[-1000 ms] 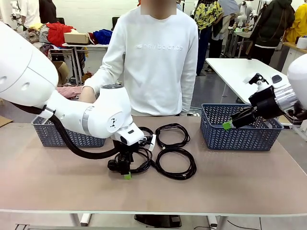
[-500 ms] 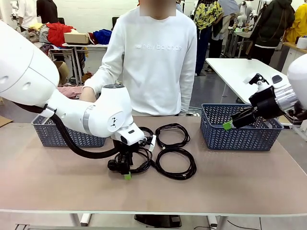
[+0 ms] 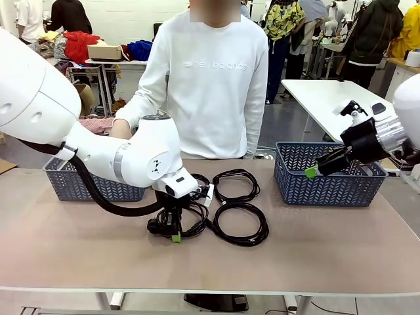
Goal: Organize the cables according to human instructions.
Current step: Pick up a bundle of cables and place it in the basket indicated by the human.
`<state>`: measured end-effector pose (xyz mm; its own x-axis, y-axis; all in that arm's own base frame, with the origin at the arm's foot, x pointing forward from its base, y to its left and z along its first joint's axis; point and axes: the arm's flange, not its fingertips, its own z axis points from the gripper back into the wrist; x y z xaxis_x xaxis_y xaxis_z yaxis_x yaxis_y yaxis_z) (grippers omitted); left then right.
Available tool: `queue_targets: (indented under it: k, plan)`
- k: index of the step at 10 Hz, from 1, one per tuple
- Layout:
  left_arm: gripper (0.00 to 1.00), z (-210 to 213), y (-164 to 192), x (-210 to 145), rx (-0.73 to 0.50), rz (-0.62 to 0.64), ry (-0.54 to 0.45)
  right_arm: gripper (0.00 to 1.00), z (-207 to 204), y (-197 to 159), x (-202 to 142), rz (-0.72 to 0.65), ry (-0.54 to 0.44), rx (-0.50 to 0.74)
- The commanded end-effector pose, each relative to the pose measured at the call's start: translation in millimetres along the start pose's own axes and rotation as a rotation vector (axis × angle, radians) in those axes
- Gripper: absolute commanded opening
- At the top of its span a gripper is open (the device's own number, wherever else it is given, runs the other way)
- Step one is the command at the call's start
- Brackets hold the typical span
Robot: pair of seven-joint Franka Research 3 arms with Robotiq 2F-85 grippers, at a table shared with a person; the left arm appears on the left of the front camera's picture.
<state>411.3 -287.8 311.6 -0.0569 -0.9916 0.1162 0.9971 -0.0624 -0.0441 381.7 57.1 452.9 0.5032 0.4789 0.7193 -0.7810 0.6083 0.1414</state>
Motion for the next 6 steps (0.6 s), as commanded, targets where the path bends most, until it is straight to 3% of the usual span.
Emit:
queue_targets:
  k: [1,3,6]
  plan:
    - [0.13,1.2,0.2,-0.6,-0.014,0.010,0.022,1.00,-3.6,-4.3,-0.1,0.026,-0.026,0.008]
    - [0.00,6.0,-2.1,-1.7,-0.027,0.007,0.022,1.00,-3.6,-4.3,-0.1,0.026,-0.026,0.008]
    - [0.00,29.4,-19.1,0.3,-0.027,0.006,0.029,1.00,-3.6,-4.3,-0.1,0.026,-0.026,0.008]
